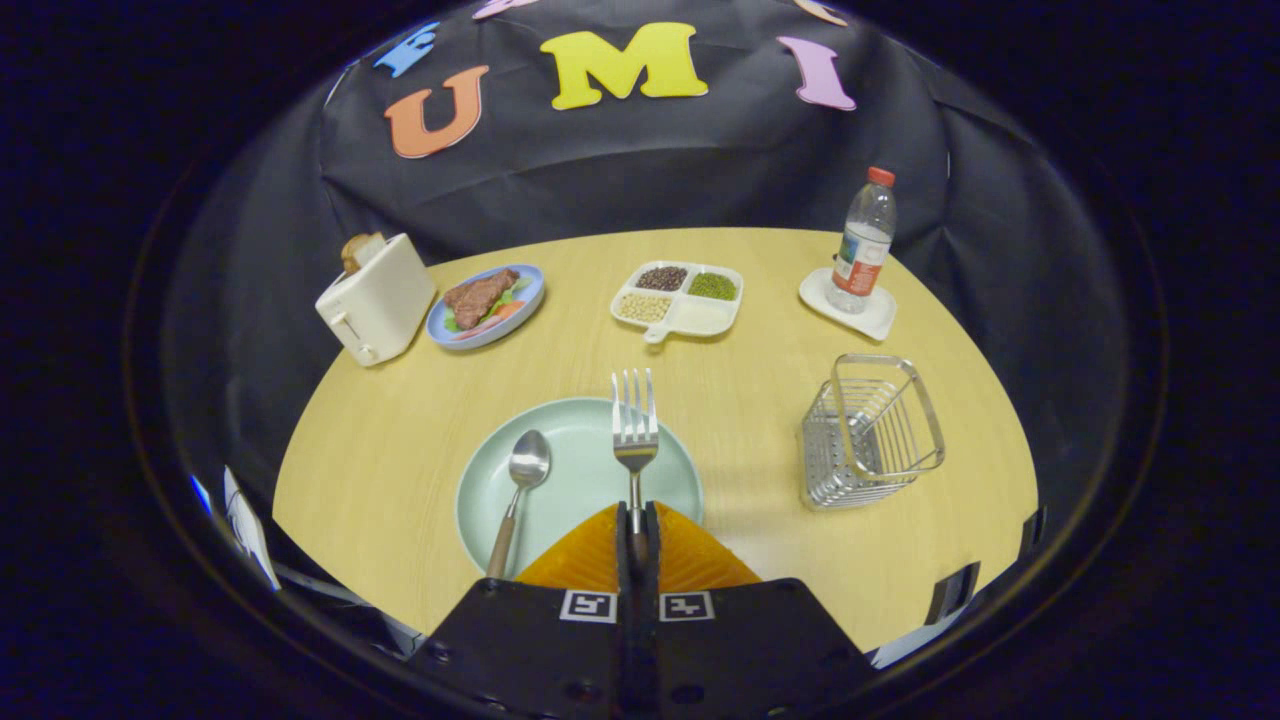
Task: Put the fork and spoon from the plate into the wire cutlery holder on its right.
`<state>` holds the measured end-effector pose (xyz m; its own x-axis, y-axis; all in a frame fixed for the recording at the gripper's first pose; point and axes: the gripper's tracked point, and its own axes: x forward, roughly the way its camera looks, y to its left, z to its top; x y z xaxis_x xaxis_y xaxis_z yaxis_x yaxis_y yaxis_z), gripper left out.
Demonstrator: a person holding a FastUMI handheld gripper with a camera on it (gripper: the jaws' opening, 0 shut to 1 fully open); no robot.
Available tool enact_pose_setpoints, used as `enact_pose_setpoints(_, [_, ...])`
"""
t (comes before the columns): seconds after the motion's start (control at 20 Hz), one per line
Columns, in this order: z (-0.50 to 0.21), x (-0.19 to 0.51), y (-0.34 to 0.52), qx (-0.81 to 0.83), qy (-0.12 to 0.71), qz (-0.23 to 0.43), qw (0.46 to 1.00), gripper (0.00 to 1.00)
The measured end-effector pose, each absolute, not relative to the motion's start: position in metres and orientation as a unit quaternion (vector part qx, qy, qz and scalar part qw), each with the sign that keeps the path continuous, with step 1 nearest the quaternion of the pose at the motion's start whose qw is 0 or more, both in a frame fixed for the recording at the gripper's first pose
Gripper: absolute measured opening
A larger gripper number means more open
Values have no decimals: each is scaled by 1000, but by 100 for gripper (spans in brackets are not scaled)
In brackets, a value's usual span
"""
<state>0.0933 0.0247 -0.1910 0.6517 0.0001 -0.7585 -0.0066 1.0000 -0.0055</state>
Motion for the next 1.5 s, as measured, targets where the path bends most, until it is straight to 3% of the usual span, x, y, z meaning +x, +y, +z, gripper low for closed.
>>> enact_pose_setpoints(0.35, [-145, 101, -38, 6, 370, -20, 929, 1])
enact_pose_setpoints(0.85, [-149, 102, -123, 35, 379, -62, 923, 1])
enact_pose_setpoints(1.5, [-158, 110, -126, 55, 373, -54, 924, 4])
